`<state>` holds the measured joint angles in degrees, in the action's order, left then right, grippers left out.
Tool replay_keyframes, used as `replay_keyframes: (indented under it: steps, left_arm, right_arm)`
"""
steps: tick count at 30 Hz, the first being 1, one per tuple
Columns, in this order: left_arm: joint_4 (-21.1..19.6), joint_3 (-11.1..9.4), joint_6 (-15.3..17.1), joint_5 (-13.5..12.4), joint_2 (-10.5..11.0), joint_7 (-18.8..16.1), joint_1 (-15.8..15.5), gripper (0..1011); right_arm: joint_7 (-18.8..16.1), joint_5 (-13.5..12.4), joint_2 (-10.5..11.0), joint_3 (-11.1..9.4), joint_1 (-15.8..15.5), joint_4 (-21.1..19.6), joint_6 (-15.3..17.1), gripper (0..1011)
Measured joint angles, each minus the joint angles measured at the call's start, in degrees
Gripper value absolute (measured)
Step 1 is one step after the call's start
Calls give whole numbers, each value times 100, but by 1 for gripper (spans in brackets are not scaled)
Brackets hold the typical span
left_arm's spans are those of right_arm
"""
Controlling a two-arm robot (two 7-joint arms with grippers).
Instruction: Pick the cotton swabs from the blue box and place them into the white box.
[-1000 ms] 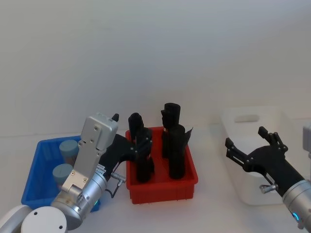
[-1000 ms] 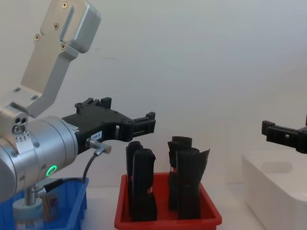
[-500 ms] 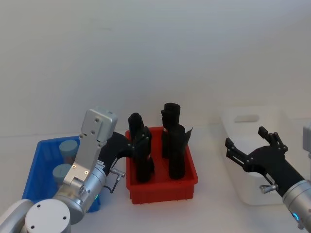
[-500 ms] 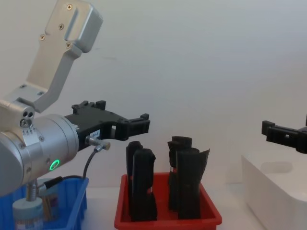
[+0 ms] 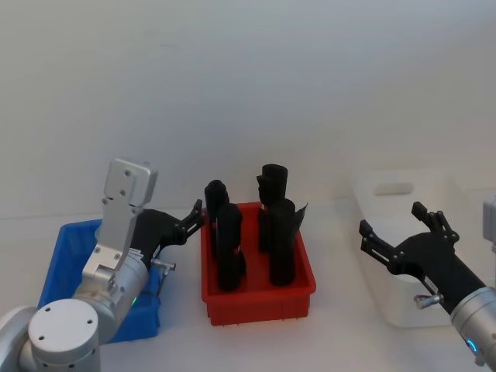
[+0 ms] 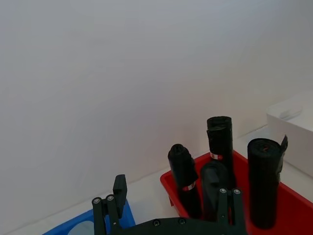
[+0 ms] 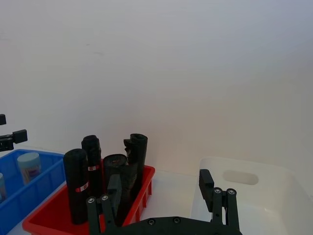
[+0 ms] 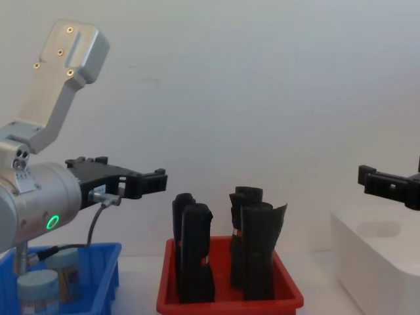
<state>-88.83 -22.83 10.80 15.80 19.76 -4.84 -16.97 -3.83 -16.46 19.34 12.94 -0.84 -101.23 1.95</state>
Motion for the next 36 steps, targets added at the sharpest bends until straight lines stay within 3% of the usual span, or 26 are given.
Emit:
replay_keyframes:
  steps: [21,36]
  left_arm:
    - [268,445,583,731,237,-249,68,1004]
    - [471,615,924,952,339,-216,109,1004]
  right_arm:
    - [0,0,0,0,0,0,0,1002]
    - [1,0,0,0,0,0,0,1002]
